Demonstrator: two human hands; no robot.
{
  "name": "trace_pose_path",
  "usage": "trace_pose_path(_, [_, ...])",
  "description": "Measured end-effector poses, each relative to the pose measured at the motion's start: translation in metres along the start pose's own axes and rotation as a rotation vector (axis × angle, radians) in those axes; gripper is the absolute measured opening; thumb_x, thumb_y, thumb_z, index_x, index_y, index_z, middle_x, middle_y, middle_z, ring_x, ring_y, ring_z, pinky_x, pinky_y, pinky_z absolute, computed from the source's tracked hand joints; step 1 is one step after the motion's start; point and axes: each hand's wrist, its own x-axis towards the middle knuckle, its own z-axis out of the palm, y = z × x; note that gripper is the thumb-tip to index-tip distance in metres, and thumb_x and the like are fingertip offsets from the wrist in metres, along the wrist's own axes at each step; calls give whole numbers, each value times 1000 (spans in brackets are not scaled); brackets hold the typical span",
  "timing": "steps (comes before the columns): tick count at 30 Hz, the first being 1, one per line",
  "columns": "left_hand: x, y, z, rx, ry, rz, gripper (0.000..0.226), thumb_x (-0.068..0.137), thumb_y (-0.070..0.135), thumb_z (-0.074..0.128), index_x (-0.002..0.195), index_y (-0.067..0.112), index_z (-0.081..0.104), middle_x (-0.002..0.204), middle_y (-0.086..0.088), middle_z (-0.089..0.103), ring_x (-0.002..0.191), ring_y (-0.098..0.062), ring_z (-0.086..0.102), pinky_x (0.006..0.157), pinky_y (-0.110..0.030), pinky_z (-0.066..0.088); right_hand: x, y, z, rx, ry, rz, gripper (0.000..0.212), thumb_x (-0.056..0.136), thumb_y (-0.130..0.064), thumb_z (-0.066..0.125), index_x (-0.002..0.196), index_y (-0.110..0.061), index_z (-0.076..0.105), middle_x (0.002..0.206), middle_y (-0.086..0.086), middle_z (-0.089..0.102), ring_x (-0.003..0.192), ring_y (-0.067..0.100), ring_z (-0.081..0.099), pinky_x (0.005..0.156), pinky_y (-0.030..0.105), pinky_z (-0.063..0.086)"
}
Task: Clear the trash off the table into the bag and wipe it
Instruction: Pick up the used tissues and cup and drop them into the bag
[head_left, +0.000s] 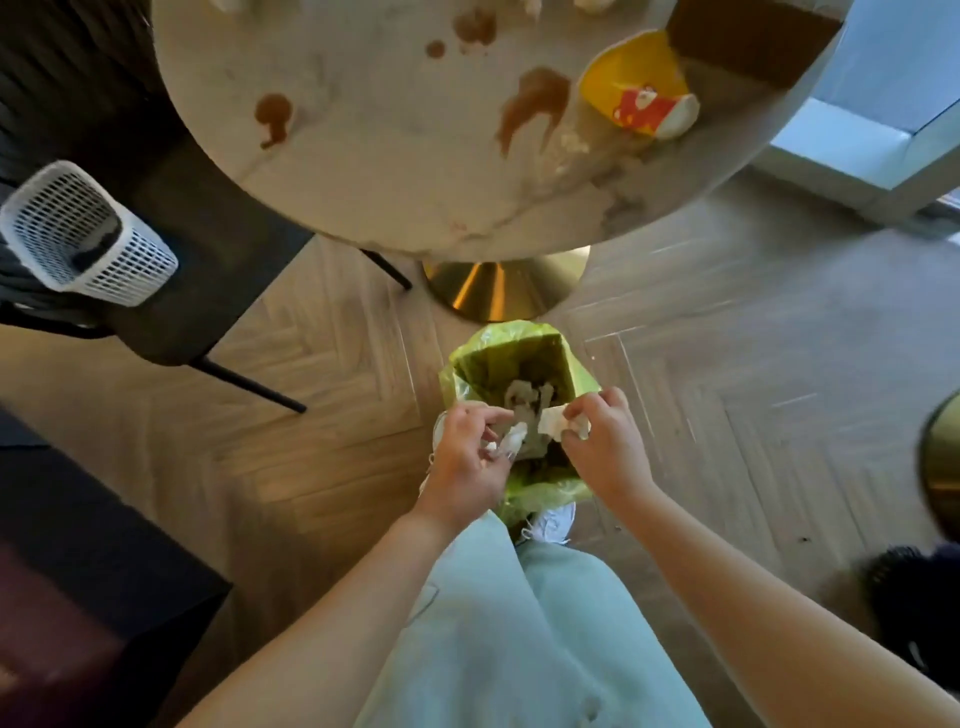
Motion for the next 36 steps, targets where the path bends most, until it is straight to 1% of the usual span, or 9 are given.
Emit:
trace_pose_path(4, [21, -39, 35, 14, -65, -92, 34, 76, -3, 69, 107, 9, 60, 104, -3, 43, 79, 3, 48, 71, -11, 47, 18, 28, 37, -12, -45, 93, 19, 81, -1, 56, 100, -4, 58, 108, 12, 45, 92, 27, 51, 78, 37, 47])
trace_pose_path(8, [36, -77, 61, -5, -159, -213, 37, 76, -3, 68, 111, 8, 59, 109, -2, 41, 83, 5, 49, 76, -10, 47, 34, 55, 69, -7, -105, 164, 30, 83, 1, 52, 113, -3, 57, 118, 15, 45, 100, 27, 50, 80, 27, 39])
trace_pose_path(14, [40, -110, 48, 152, -315, -310, 35, 83, 2, 62, 116, 12, 56, 119, -5, 47, 106, -15, 48, 90, -19, 37, 34, 62, 75, -70, -181, 243, 45, 84, 7, 43, 126, -8, 51, 130, 12, 43, 113, 28, 47, 85, 26, 37])
trace_pose_path(18, [36, -84, 17, 194, -229, -256, 30, 84, 0, 57, 112, 10, 59, 105, 1, 48, 101, -30, 51, 95, -37, 41, 26, 38, 53, -27, -161, 211, 44, 86, 4, 43, 127, -8, 51, 127, 10, 45, 108, 26, 50, 87, 32, 43])
trace_pose_path(21, [35, -48, -13, 176, -171, -194, 27, 86, 1, 55, 111, 11, 59, 108, 4, 49, 107, -20, 48, 98, -33, 40, 27, -2, 30, 5, -92, 121, 39, 87, 0, 44, 122, -11, 55, 123, 6, 48, 100, 21, 52, 81, 31, 43])
trace_pose_path(24, [36, -14, -50, 210, -50, -80, 26, 86, 0, 56, 109, 12, 60, 107, 3, 53, 99, -8, 47, 96, -30, 41, 33, -53, 6, 50, -27, -51, 32, 88, -3, 46, 117, -11, 58, 117, 5, 51, 99, 24, 54, 85, 36, 46])
trace_pose_path(27, [45, 18, -85, 230, 50, 6, 25, 85, 0, 57, 108, 11, 60, 106, 0, 56, 104, -11, 51, 97, -29, 42, 41, -108, -18, 105, 68, -214, 29, 87, -2, 48, 111, -11, 61, 110, 4, 55, 98, 23, 55, 86, 37, 47])
trace_pose_path(32, [89, 58, -145, 214, 192, 25, 26, 86, 1, 56, 108, 14, 60, 108, 1, 57, 106, -10, 51, 97, -20, 38, 76, -195, -49, 111, 176, -390, 27, 88, -3, 49, 110, -9, 63, 110, 4, 58, 98, 21, 56, 82, 21, 40])
trace_pose_path(36, [152, 60, -199, 335, 267, 55, 28, 85, 3, 59, 112, 10, 61, 113, -7, 57, 112, -18, 48, 102, -24, 31, 124, -244, -60, 82, 223, -454, 28, 87, -2, 49, 109, -8, 63, 110, 7, 57, 94, 24, 57, 85, 34, 48])
